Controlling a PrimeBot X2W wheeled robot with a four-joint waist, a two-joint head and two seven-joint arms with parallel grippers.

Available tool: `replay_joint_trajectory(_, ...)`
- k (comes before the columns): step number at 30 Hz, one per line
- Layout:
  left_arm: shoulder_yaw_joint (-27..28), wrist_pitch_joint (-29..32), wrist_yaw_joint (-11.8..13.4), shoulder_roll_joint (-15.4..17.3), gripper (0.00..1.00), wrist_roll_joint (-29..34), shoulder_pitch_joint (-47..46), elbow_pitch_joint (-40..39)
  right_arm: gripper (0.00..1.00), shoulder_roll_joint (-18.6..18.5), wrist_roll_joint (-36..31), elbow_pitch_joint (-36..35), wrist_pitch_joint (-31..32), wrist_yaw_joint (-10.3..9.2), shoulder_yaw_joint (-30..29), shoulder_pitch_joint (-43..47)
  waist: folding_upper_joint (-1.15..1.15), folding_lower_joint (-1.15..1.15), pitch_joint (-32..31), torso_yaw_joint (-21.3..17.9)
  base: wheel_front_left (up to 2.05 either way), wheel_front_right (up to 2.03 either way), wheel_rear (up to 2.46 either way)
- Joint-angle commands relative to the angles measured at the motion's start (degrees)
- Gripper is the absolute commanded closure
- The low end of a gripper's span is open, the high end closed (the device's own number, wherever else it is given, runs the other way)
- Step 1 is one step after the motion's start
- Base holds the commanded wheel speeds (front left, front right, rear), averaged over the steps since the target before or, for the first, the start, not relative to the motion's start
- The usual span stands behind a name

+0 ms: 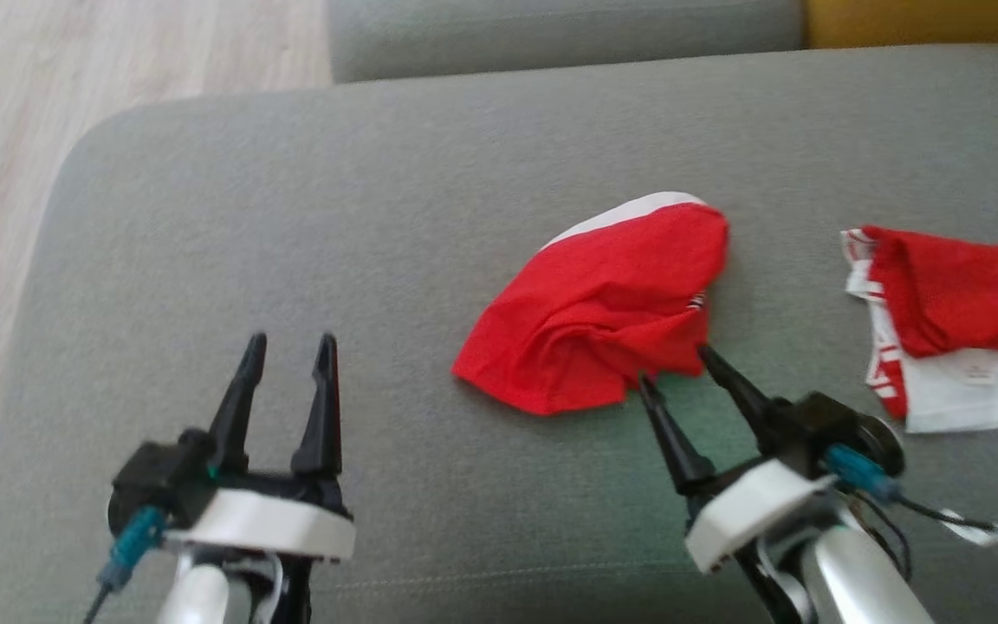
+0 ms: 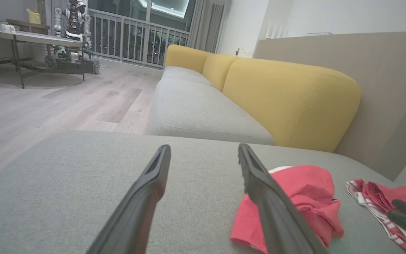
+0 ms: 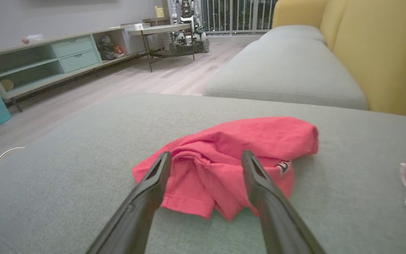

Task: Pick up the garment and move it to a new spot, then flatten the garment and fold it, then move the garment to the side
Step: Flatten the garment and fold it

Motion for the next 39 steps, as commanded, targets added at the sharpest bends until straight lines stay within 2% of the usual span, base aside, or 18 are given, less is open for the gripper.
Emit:
replay_joint_trajectory(1, 1.8, -0.45, 0.27, -0.12, 0.0, -0.56, -3.56, -2.04, 0.0, 0.04, 0.25, -1.11, 0.08, -0.02, 2.15, -3.3, 0.0, 0.0, 1.55, 1.77, 0.0, 0.0, 0.0)
replay_joint_trajectory(8, 0.96, -0.45, -0.12, -0.12, 0.0, -0.41, -4.95, -1.23, 0.0, 0.04, 3.13, 7.27, 1.57, -0.02, 8.93, -9.31, 0.0, 0.0, 4.68, 6.01, 0.0, 0.0, 0.0)
replay_joint_trajectory(11, 0.71, -0.45, -0.21, -0.12, 0.0, -0.64, -5.7, -0.96, 0.0, 0.04, 3.09, 11.68, 2.34, -0.02, 8.39, -11.12, 0.0, 0.0, 5.51, 7.97, 0.0, 0.0, 0.0)
replay_joint_trajectory(17, -1.03, -0.45, 0.54, -0.12, 0.0, -0.31, -6.78, -0.15, 0.0, 0.04, 4.9, 19.21, 1.94, -0.02, 3.29, -13.98, 0.0, 0.0, 6.68, 11.51, 0.0, 0.0, 0.0)
replay_joint_trajectory(20, -1.62, -0.45, 0.71, -0.13, 0.0, -0.46, -7.01, 0.01, 0.0, 0.04, 9.54, 20.98, 2.26, -0.02, 4.26, -14.95, 0.0, 0.0, 7.27, 12.57, 0.0, 0.0, 0.0)
replay_joint_trajectory(24, -2.13, -0.45, 0.98, -0.13, 0.0, 0.19, -7.13, 0.67, 0.0, 0.04, 9.06, 24.25, 1.43, -0.02, 4.84, -16.95, 0.0, 0.0, 7.53, 13.3, 0.0, 0.0, 0.0)
replay_joint_trajectory(26, -2.23, -0.45, 1.01, -0.13, 0.0, 0.15, -7.19, 0.86, 0.0, 0.04, 10.93, 26.15, 1.34, -0.02, 4.52, -17.78, 0.0, 0.0, 7.48, 13.53, 0.0, 0.0, 0.0)
replay_joint_trajectory(27, -2.21, -0.45, 1.05, -0.13, 0.0, 0.13, -7.23, 0.96, 0.75, 0.04, 11.97, 27.08, 1.37, -0.02, 4.77, -18.29, 0.0, 0.0, 7.4, 13.56, 0.0, 0.0, 0.0)
replay_joint_trajectory(28, -2.19, -0.45, 1.1, -0.13, 0.0, 0.1, -7.26, 1.07, 1.0, 0.04, 12.3, 27.95, 1.08, -0.02, 5.05, -18.89, 0.0, 0.0, 7.26, 13.57, 0.0, 0.0, 0.0)
replay_joint_trajectory(33, -1.76, -0.45, 1.26, -0.13, 0.0, 0.26, -6.77, 1.73, 1.0, 0.04, 12.92, 30.03, -1.41, -0.02, 8.23, -21.28, 0.0, 0.0, 4.88, 12.8, 0.0, 0.0, 0.0)
replay_joint_trajectory(39, -1.76, -0.45, 1.3, -0.13, 0.0, -0.14, -5.61, 2.18, 1.0, 0.04, 13.96, 27.18, -2.89, -0.02, 13.65, -24.36, 0.0, 0.0, 0.92, 11.51, 0.0, 0.0, 0.0)
